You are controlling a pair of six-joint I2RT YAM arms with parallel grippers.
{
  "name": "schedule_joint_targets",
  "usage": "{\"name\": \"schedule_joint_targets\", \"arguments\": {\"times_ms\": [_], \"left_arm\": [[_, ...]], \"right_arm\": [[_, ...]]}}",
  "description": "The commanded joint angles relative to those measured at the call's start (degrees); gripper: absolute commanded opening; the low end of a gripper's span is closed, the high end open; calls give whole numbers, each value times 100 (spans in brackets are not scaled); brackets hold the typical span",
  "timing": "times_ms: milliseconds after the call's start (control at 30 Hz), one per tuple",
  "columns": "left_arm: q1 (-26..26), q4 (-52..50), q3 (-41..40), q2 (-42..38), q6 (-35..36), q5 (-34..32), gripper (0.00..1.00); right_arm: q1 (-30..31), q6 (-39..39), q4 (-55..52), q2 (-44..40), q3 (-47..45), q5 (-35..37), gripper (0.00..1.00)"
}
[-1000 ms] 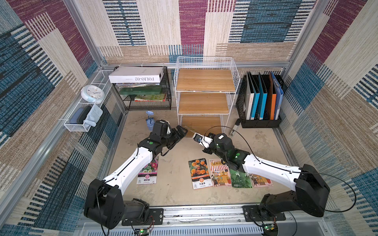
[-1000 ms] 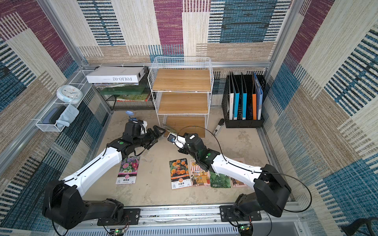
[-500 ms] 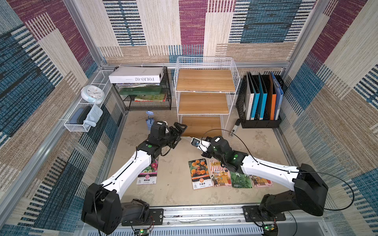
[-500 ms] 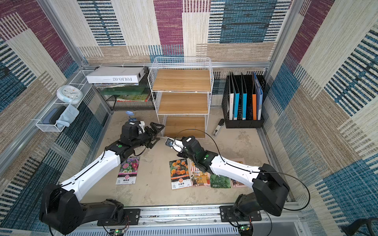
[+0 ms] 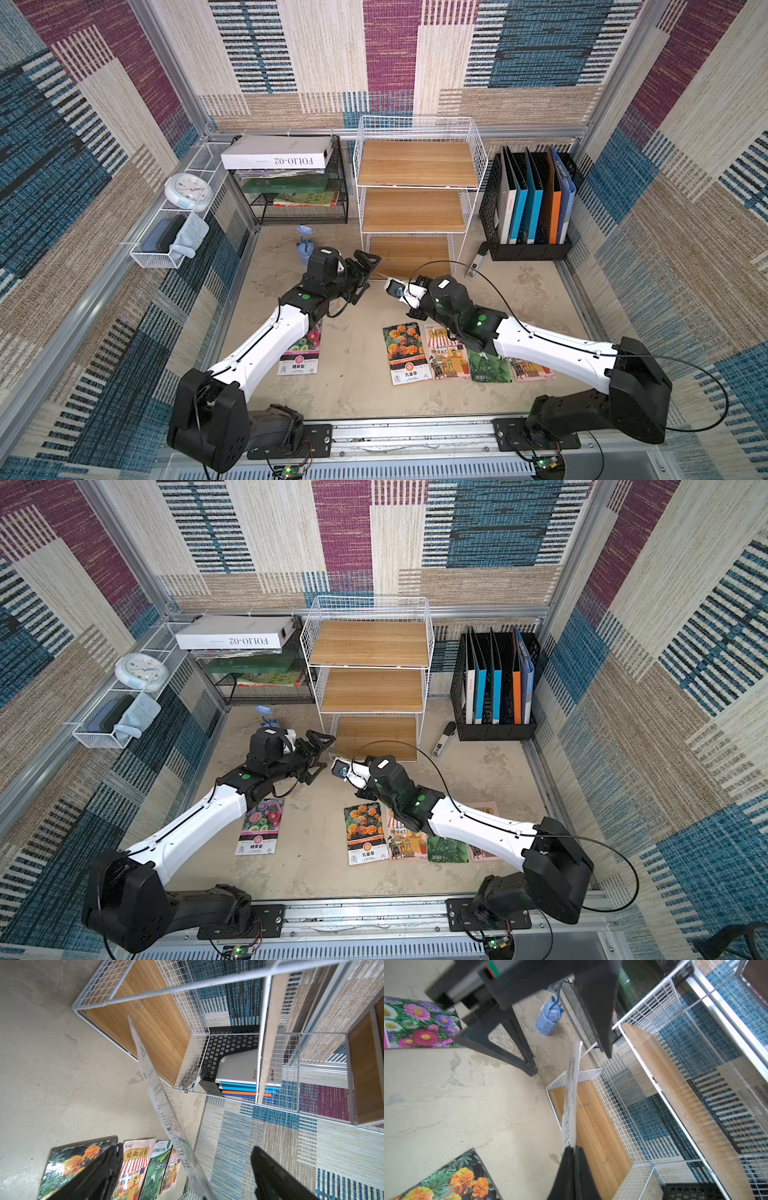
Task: Take the seed bag off the shelf
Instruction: Pick up the seed packet from the shelf.
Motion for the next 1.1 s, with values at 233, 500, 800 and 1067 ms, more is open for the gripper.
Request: {"name": "schedule_joint_targets", "arguments": {"times_ms": [233, 500, 800, 1067], "left_arm": [[8, 385, 24, 76, -162, 139, 50], [8, 370, -12, 59, -178, 173, 3], [9, 368, -38, 59, -155, 227, 0], [8, 512, -151, 59, -41, 260, 0]], "right_arm": [[375, 54, 64, -34, 18, 170, 0], [507, 125, 130, -15, -49, 232, 0], [592, 199, 60, -65, -63, 388, 30], [601, 599, -299, -613, -343, 349, 77]]}}
